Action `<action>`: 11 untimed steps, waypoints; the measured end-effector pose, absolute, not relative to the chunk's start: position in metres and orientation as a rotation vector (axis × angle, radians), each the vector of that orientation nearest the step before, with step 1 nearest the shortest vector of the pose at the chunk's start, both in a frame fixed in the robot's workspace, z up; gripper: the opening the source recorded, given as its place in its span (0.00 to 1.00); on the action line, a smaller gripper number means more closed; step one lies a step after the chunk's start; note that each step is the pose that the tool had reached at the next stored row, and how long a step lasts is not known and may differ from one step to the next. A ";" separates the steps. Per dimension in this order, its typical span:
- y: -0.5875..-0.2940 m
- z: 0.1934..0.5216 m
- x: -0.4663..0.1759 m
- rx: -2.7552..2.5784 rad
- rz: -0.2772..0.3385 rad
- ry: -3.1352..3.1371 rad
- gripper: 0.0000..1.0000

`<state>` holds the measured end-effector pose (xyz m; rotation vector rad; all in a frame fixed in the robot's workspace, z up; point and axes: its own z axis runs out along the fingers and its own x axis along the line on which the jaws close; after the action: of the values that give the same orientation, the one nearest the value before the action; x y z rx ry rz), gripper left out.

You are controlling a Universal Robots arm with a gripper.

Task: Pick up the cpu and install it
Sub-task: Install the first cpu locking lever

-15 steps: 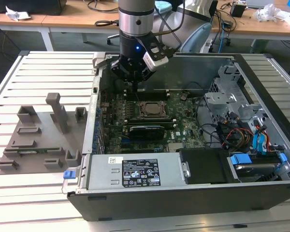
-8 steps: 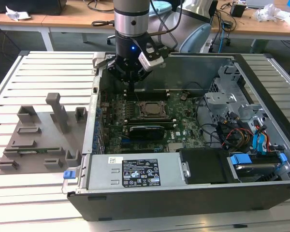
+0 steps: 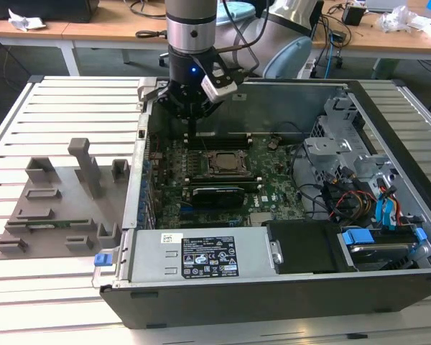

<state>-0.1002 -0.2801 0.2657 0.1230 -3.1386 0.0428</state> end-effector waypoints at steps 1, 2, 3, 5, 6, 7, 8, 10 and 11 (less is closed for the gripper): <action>-0.279 0.265 -0.100 0.123 0.043 -3.139 0.11; -0.279 0.265 -0.100 0.123 0.043 -3.139 0.11; -0.278 0.265 -0.099 0.123 0.043 -3.139 0.11; -0.278 0.265 -0.097 0.123 0.043 -3.138 0.11; -0.278 0.264 -0.096 0.123 0.043 -3.139 0.11; -0.278 0.264 -0.094 0.123 0.043 -3.138 0.11; -0.278 0.264 -0.093 0.123 0.043 -3.139 0.11; -0.278 0.264 -0.092 0.123 0.043 -3.139 0.11; -0.278 0.264 -0.091 0.123 0.043 -3.139 0.11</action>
<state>-0.0913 -0.2783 0.2644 0.1230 -3.1385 0.0428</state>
